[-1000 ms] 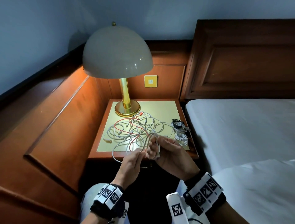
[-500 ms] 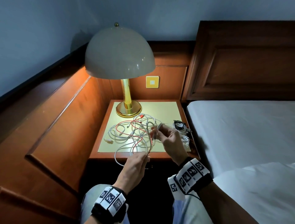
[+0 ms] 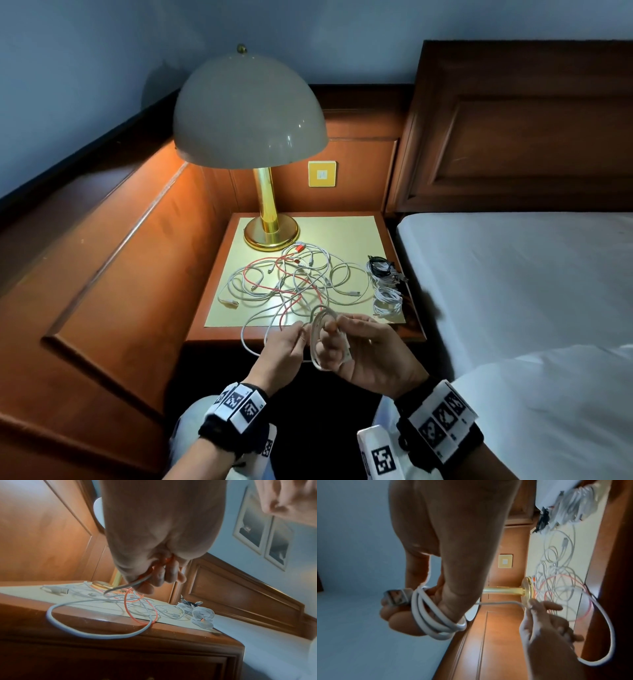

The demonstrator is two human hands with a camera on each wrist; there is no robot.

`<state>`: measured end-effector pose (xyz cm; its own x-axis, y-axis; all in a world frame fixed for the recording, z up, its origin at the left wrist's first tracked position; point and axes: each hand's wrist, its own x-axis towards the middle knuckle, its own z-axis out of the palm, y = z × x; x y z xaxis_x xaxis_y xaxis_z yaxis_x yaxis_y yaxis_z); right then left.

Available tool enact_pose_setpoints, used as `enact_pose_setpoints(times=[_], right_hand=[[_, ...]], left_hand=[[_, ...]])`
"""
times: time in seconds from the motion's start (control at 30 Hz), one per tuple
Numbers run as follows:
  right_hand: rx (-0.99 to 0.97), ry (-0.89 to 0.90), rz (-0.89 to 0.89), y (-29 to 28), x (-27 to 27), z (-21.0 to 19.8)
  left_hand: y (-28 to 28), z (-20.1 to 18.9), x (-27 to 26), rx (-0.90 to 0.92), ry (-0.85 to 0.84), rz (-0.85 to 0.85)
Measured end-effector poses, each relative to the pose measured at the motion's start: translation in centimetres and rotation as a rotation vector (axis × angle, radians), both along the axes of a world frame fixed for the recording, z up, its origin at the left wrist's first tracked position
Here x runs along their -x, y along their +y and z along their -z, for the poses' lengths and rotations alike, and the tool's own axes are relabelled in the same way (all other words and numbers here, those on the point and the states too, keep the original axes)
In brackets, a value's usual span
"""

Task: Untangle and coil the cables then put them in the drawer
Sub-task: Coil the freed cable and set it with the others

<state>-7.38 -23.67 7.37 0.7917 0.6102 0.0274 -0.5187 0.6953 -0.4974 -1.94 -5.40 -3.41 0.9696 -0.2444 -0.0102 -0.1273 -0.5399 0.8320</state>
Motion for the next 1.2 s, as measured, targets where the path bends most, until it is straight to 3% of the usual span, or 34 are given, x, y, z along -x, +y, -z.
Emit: enact_pose_setpoints(times=[0.1, 0.17, 0.3, 0.37, 0.43, 0.5, 0.57, 0.7, 0.87, 1.0, 1.1, 1.2], right_hand=[[-0.076, -0.03, 0.007, 0.3, -0.4, 0.2], [-0.109, 0.024, 0.059, 0.4, -1.3, 0.4], [-0.053, 0.038, 0.352, 0.3, -4.7, 1.4], [0.108, 0.018, 0.537, 0.3, -6.2, 2.2], [0.464, -0.134, 0.702, 0.4, -6.9, 3.1], [0.775, -0.298, 0.759, 0.1, -7.3, 4.0], [0.858, -0.322, 0.737, -0.4, -7.4, 4.6], [0.741, -0.176, 0.668, -1.0, -6.9, 5.2], [0.968, -0.325, 0.593, -0.7, -5.3, 4.8], [1.007, -0.344, 0.546, -0.9, -4.5, 5.1], [0.918, -0.289, 0.39, -1.4, -3.4, 5.0], [0.704, -0.223, 0.159, -1.7, -2.3, 4.8]], left_hand=[[-0.6, -0.3, 0.4, -0.036, 0.037, 0.068], [-0.9, -0.7, 1.2, -0.126, -0.037, 0.125], [-1.0, -1.0, 2.5, -0.222, -0.151, 0.148], [-0.8, -0.9, 2.6, -0.257, -0.21, 0.155], [-0.3, -0.7, 2.5, -0.278, -0.25, 0.156], [0.4, -0.5, 2.4, -0.292, -0.279, 0.152], [1.1, -0.2, 2.5, -0.29, -0.28, 0.153], [1.1, -0.7, 2.6, -0.21, -0.259, 0.112], [-0.1, -3.7, 2.1, 0.006, -0.289, 0.068], [-0.9, -4.8, 1.7, 0.106, -0.459, -0.026], [-1.0, -5.2, 1.3, 0.09, -0.512, -0.073], [-1.1, -5.2, 1.1, 0.158, -0.433, -0.082]])
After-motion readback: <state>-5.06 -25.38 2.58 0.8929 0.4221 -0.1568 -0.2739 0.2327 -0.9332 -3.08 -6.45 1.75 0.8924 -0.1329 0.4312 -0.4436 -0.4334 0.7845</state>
